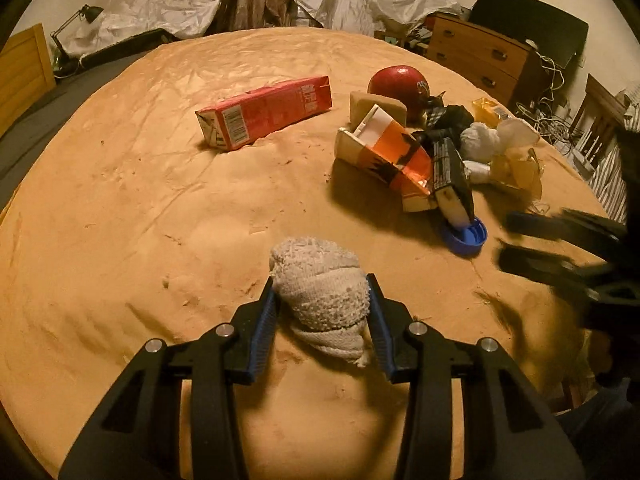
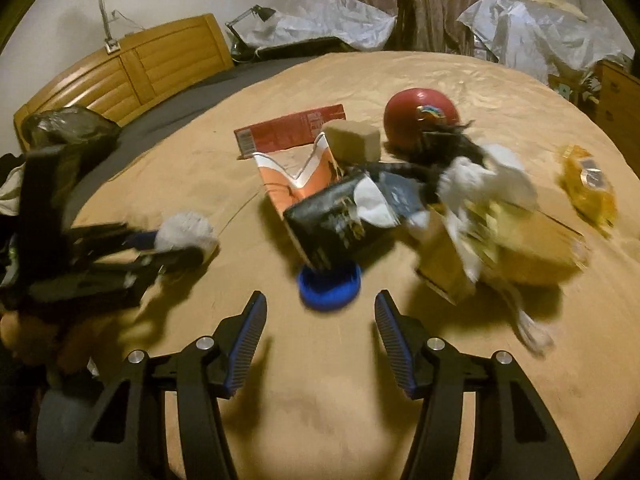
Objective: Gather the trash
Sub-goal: 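Grasp the blue bottle cap with the right tool while the left tool holds the cloth ball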
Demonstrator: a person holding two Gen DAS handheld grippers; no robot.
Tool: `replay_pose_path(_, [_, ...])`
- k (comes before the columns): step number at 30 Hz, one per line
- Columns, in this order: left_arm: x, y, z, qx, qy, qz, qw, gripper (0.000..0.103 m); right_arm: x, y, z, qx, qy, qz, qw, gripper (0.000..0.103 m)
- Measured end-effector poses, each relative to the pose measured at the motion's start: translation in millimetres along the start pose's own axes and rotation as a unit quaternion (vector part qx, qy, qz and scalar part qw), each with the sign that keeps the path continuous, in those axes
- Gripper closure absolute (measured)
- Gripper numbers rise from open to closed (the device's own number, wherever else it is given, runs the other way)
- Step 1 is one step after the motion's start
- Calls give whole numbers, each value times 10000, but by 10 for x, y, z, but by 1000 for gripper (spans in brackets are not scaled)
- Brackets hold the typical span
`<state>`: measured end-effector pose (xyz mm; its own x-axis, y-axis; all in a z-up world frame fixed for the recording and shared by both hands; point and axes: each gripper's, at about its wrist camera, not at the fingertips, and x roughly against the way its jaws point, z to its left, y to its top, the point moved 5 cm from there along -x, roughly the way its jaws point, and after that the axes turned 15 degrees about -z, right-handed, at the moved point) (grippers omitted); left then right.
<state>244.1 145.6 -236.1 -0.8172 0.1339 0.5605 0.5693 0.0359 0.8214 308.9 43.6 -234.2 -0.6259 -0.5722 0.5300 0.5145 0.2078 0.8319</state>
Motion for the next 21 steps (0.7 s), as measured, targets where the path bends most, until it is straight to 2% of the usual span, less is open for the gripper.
replay_pose_path(3, [-32,1,-31,8,22,-28,10000,62,-212,14,26,109,-90,105,9998,44])
replay_pose_path(7, [-47,4,-61,1,129,-84,9999,62,-357,-52,38,215,-340,161,9991,60])
replay_pose_path(9, [-48,0,-76,-62,180,-114,9998,62,-361,-65,38,159,-377,122,9991,63])
replay_pose_path(15, [30,-40,-132,6,204,-188,9996,62,-116,-162,78,40,-360,22,9993,63])
replay_pose_path(21, [88,-116,-207,14,178,-181,9997,62,237,-340,67,-31,-326,149,9994,63])
